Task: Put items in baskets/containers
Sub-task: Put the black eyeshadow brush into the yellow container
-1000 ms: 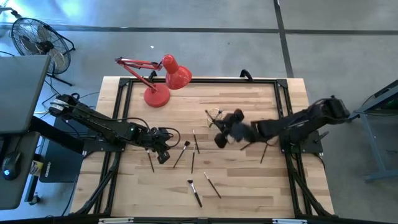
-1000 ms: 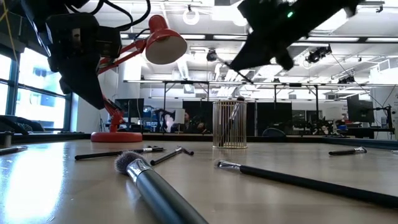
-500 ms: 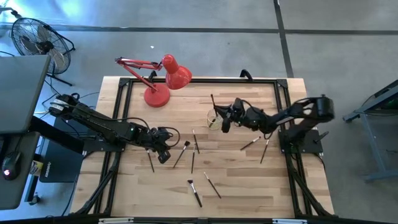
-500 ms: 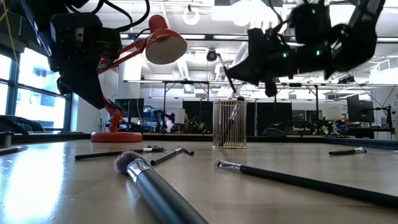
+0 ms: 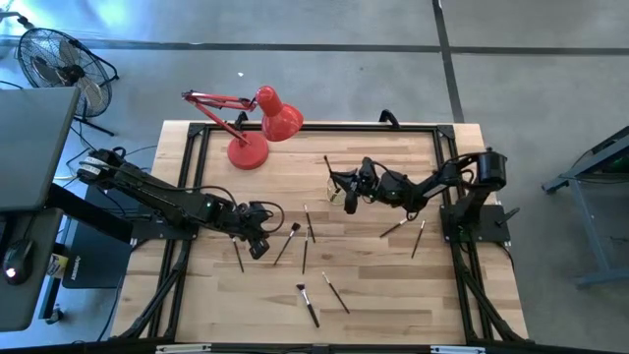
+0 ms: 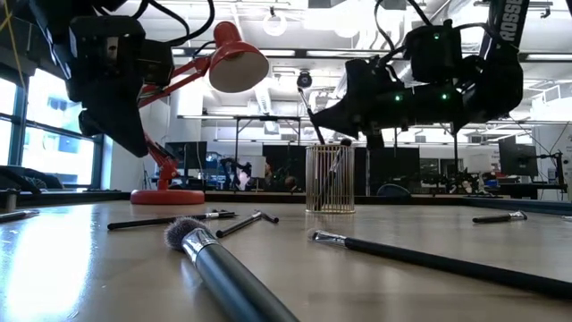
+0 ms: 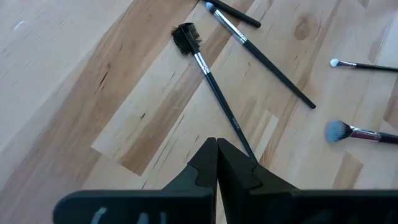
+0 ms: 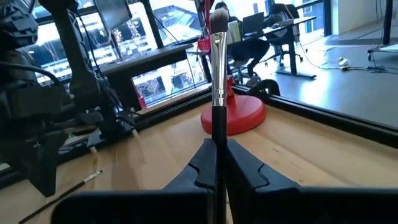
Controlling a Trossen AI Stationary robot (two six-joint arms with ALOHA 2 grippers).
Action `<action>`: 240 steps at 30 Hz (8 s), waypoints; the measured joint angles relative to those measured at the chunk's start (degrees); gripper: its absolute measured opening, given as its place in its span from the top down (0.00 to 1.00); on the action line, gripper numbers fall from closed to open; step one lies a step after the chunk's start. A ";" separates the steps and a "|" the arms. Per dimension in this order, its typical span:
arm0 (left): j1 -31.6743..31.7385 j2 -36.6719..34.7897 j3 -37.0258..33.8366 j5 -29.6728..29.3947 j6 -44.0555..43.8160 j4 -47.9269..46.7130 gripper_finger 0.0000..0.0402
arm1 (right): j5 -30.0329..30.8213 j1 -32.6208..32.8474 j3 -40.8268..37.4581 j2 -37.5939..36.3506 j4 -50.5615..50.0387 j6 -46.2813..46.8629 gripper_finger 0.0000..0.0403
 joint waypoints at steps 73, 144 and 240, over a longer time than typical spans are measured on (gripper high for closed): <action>-0.04 13.09 18.56 0.40 -41.23 -35.65 0.61 | 3.38 27.80 24.30 -19.11 -109.12 29.87 1.00; -6.70 27.58 16.29 -2.50 8.88 4.23 1.00 | -3.16 22.71 24.35 -0.26 -62.02 5.76 1.00; -1.09 27.45 16.33 -9.78 -6.30 15.49 1.00 | 14.84 21.79 17.03 9.68 -32.14 60.69 0.98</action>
